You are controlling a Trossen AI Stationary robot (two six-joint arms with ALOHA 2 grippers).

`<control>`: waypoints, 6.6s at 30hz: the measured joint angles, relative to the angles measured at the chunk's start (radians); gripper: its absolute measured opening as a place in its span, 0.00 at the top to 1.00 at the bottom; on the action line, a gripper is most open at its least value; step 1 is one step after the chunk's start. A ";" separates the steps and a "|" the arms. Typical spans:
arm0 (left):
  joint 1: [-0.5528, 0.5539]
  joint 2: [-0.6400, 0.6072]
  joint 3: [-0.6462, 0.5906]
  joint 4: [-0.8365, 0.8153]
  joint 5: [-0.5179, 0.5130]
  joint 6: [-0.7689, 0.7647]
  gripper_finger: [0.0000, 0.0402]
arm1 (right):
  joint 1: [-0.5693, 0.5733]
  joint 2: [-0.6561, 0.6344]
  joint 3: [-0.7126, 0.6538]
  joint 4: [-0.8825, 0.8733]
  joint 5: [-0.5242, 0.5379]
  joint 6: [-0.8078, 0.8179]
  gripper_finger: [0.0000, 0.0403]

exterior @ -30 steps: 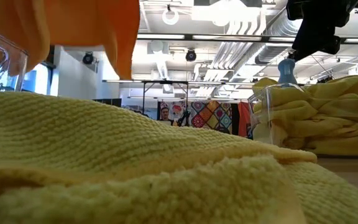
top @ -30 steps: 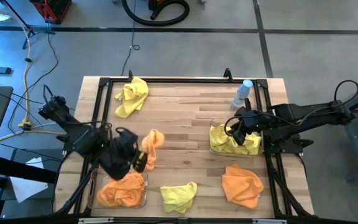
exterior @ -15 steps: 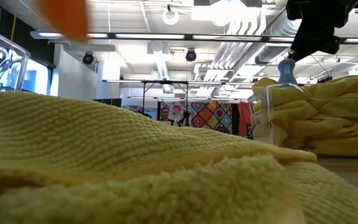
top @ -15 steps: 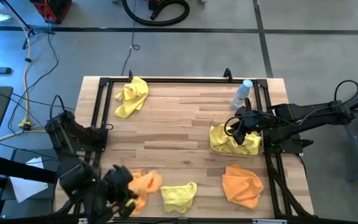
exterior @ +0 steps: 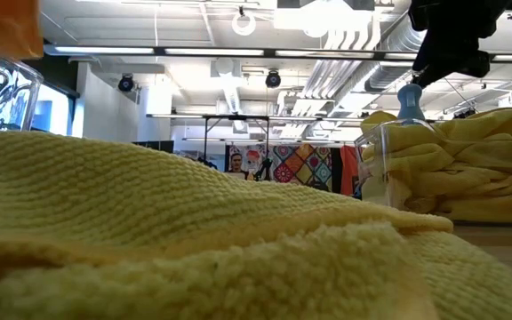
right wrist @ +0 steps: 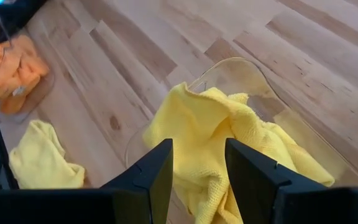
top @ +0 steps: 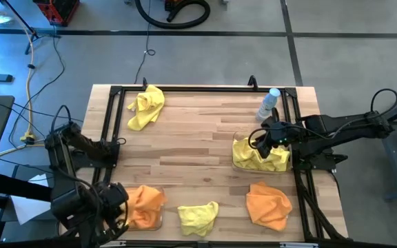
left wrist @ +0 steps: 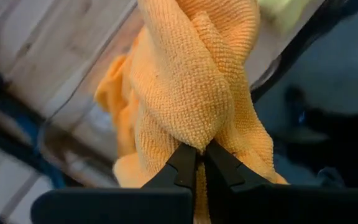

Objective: Sort microfiber towel by color & place in baskets
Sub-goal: Put the orange microfiber cloth into the left transparent bin, then put the yellow microfiber cloth into the right transparent bin

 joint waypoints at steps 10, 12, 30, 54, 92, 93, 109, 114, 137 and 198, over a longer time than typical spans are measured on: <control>-0.037 -0.078 -0.223 0.002 -0.026 0.065 1.00 | 0.000 0.000 0.000 0.000 0.026 0.194 0.65; -0.030 -0.078 -0.241 0.021 -0.068 0.145 1.00 | 0.000 0.000 0.000 0.000 0.026 0.229 0.65; -0.005 -0.077 -0.443 0.385 -0.019 0.498 1.00 | 0.000 0.000 0.000 0.082 0.026 0.311 0.65; 0.013 0.021 -0.684 0.732 0.113 0.242 0.81 | 0.060 0.001 0.000 0.080 0.023 0.230 0.65; 0.121 0.040 -0.491 0.506 -0.080 0.207 0.72 | 0.105 0.001 0.000 0.082 0.049 0.212 0.65; 0.130 0.046 -0.507 0.529 -0.066 0.222 0.73 | 0.105 0.001 0.000 0.082 0.049 0.211 0.65; 0.173 0.060 -0.528 0.548 -0.008 0.198 0.73 | 0.105 0.001 0.000 0.079 0.049 0.189 0.65; 0.155 0.037 -0.449 0.464 -0.019 0.179 0.73 | 0.105 0.001 0.000 0.078 0.049 0.185 0.65; 0.308 0.004 -0.385 0.484 -0.169 0.214 0.73 | 0.105 0.000 0.000 0.073 0.049 0.099 0.65; 1.913 0.044 -0.420 0.383 -0.027 1.316 0.57 | -0.029 0.000 0.000 0.060 0.344 0.058 0.65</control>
